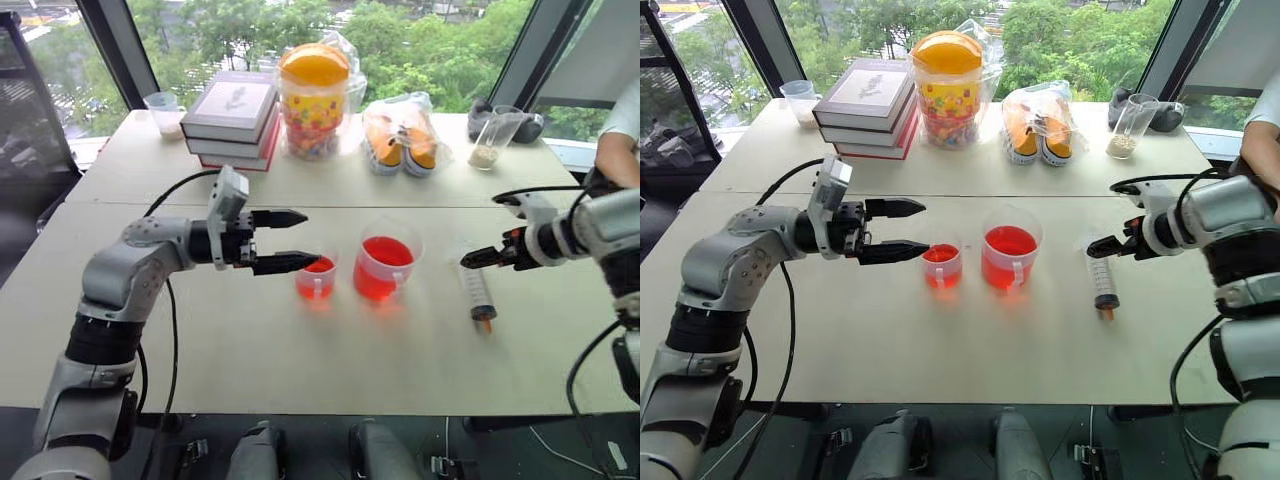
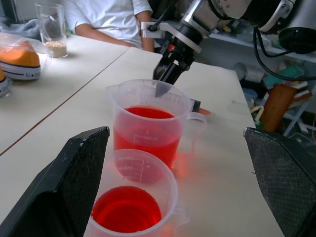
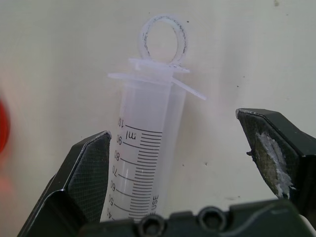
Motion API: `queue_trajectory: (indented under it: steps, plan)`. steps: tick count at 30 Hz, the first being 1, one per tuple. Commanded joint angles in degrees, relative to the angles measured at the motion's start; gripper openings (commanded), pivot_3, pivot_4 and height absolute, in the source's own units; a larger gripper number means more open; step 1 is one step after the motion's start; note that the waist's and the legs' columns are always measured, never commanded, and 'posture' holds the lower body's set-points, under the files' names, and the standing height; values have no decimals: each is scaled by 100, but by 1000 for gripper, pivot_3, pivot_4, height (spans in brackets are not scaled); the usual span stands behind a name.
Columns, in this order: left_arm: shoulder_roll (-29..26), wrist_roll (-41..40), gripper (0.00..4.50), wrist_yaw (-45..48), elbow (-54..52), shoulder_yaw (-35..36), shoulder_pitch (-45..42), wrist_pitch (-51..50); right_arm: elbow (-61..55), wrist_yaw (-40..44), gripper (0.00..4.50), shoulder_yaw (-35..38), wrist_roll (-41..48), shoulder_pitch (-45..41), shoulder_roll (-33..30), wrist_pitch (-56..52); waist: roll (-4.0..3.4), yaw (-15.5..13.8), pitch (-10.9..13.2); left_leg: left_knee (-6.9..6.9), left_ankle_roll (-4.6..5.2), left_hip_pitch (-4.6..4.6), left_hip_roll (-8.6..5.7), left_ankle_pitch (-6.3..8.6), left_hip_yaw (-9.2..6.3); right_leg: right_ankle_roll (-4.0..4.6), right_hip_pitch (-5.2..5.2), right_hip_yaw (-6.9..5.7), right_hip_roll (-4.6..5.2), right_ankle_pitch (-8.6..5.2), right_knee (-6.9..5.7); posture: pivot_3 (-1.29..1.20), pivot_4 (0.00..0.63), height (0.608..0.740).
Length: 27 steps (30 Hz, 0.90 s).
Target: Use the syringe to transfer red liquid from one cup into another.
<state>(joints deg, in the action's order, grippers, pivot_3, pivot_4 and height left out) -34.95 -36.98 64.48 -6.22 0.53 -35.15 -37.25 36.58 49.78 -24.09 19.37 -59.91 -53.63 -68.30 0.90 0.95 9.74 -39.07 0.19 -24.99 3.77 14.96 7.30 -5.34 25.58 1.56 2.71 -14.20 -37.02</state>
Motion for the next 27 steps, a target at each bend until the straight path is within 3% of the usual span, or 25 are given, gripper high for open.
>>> queue_trajectory:
  steps: [1,6,9,14,21,24,27]
  plan:
    - [-55,-141,4500,-170,-397,239,126,2,639,432,4459,-191,-528,-334,224,440,0,1,0,-1,0,0,1,0,0,0,0,-1,0,0,-1,0,150,740]
    - [-120,-186,4500,-329,-599,321,266,-11,1368,871,4459,-391,-1125,-500,656,874,0,1,0,-8,0,0,0,0,1,1,-4,-2,1,0,-5,0,150,740]
    - [-189,-216,4500,-407,-668,384,327,10,1553,1109,3641,-419,-1409,-525,793,1029,0,5,-1,-10,-1,8,0,-1,1,1,-11,-2,1,0,-6,0,150,740]
    - [-167,-250,4500,-518,-736,417,343,-23,1668,1362,1480,-305,-1702,-597,904,1083,0,14,-1,-8,-2,16,2,-1,1,1,-14,-2,-1,0,-12,0,150,740]
    - [-197,-168,4500,-324,-403,274,18,41,904,1355,1469,298,-1645,-623,536,517,-4,3,1,-6,-3,16,3,-1,3,0,-12,-3,-1,1,-15,0,150,740]
    - [-197,-76,4500,-185,-197,200,-154,128,-189,1197,1469,939,-1386,-532,241,160,-6,-14,2,-6,-3,15,2,-1,5,0,-10,-2,1,0,-15,0,150,740]
    - [-178,-18,4500,-83,66,154,-376,156,-1675,791,1469,2027,-960,-308,177,-98,-6,-22,1,-1,-4,13,2,-1,3,0,-8,-4,2,1,-13,0,150,740]
